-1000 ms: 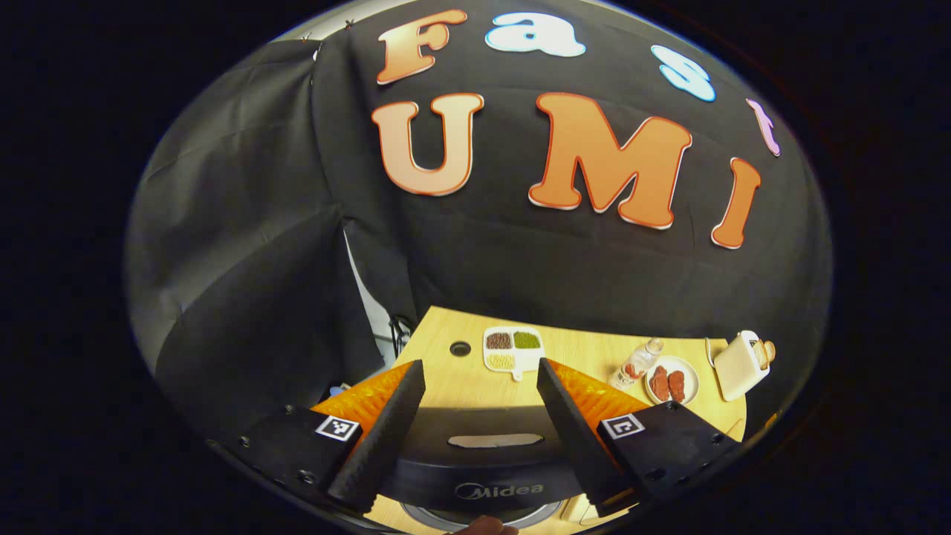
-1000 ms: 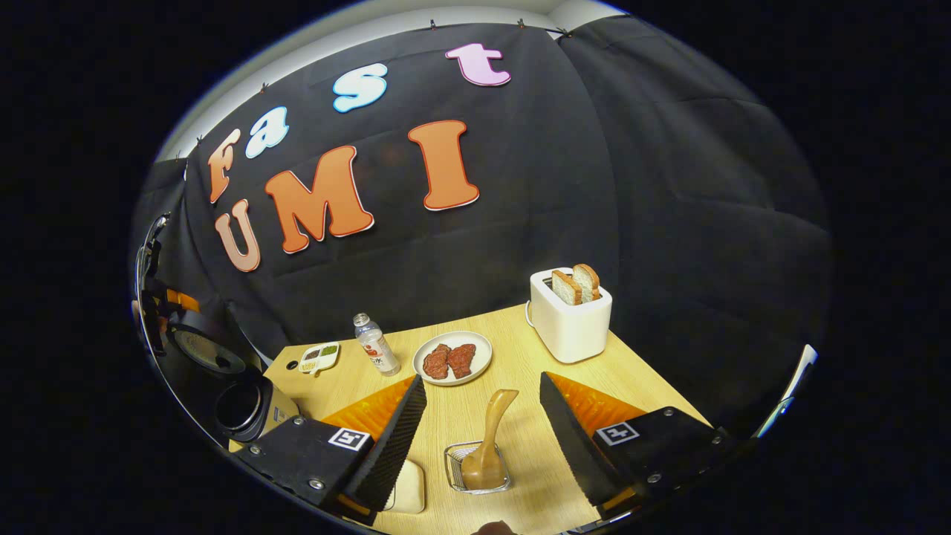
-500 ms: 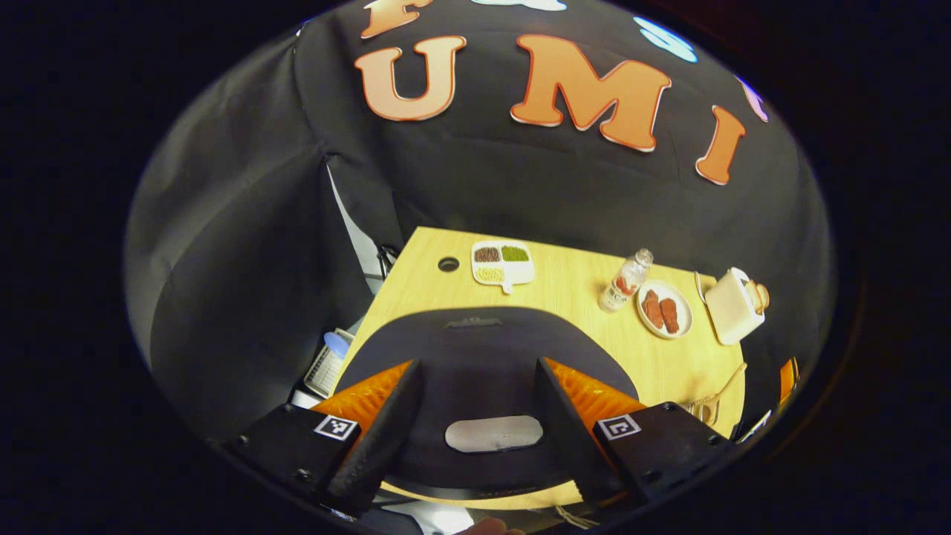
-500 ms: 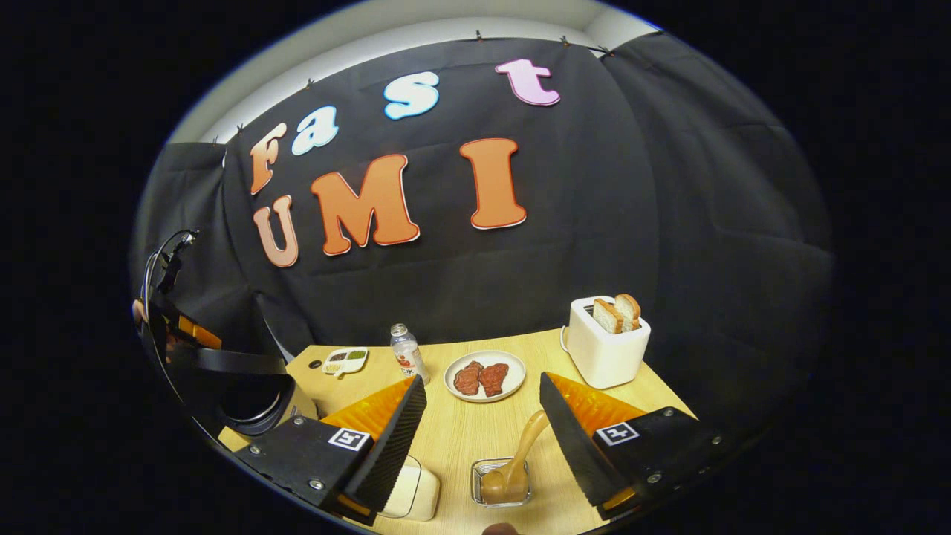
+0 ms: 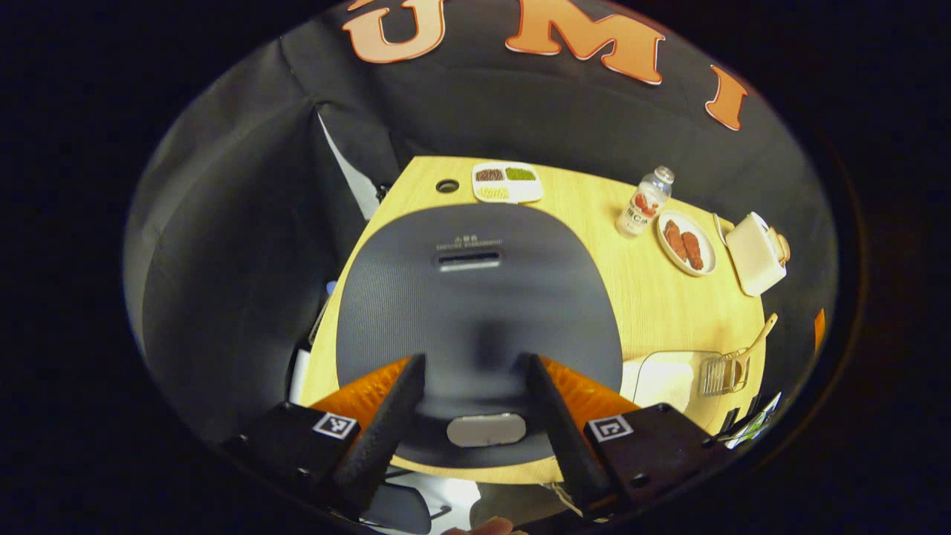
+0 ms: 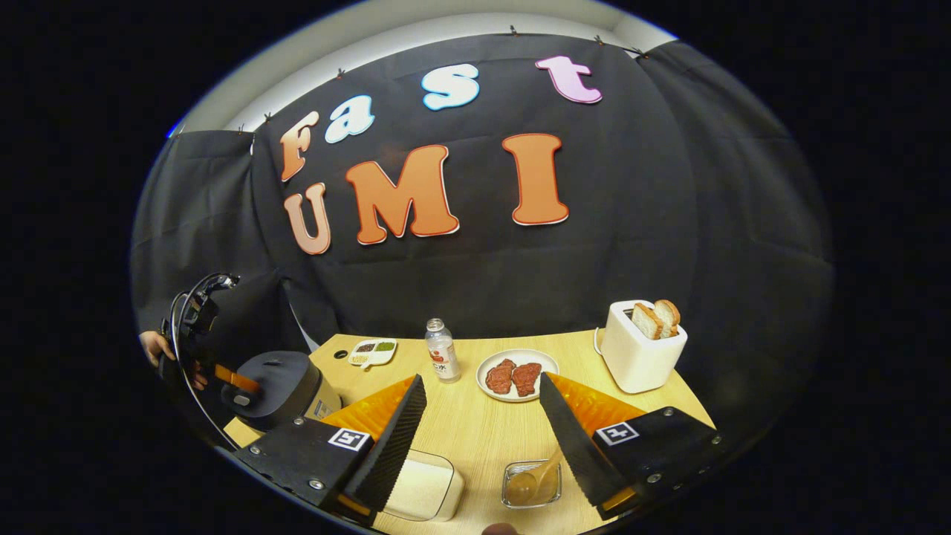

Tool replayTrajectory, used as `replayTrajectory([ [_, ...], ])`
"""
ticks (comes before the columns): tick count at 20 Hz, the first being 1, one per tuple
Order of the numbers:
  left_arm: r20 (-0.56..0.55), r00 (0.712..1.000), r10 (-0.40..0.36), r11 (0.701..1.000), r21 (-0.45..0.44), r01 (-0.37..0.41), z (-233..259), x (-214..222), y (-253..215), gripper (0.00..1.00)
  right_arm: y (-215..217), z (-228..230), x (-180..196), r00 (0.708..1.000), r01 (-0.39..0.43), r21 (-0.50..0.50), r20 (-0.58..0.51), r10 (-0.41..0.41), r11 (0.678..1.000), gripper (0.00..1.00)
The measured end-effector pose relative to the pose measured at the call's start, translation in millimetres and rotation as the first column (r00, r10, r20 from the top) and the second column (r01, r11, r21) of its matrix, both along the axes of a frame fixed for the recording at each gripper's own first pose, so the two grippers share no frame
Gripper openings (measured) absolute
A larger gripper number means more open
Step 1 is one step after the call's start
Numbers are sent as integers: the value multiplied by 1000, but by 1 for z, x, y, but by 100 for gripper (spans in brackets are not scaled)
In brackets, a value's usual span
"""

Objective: Close the left gripper, press the button to open the rice cooker; take a wooden spoon from the chopstick holder with the right hand, scoop a spoonful of rice and pour it into the rice cooker, then put the wooden spoon back into the chopstick holder.

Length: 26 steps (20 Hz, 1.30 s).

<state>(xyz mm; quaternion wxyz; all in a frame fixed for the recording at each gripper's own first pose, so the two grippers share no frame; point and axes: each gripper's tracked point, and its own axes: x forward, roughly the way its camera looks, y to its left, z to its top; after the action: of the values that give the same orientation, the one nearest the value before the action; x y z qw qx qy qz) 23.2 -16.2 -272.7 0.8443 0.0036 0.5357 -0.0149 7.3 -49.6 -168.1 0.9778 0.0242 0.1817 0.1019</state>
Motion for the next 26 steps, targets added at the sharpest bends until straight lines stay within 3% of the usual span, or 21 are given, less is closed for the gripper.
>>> replayTrajectory([
  [5,97,994,49,999,19,-51,1,1,1,100,31,5,2,997,-77,-17,29,78,997,95],
  [11,285,955,86,995,26,-97,2,0,1,98,60,15,2,987,-147,-60,64,151,987,95],
  [14,344,937,59,994,68,-87,7,0,3,97,78,26,2,980,-178,-70,82,183,982,95],
  [18,520,854,5,998,48,-35,74,8,-17,99,97,43,3,970,-194,-88,134,204,977,95],
  [26,753,657,29,1000,-28,-12,191,-6,-36,99,122,103,2,932,-190,-79,298,205,979,95],
])
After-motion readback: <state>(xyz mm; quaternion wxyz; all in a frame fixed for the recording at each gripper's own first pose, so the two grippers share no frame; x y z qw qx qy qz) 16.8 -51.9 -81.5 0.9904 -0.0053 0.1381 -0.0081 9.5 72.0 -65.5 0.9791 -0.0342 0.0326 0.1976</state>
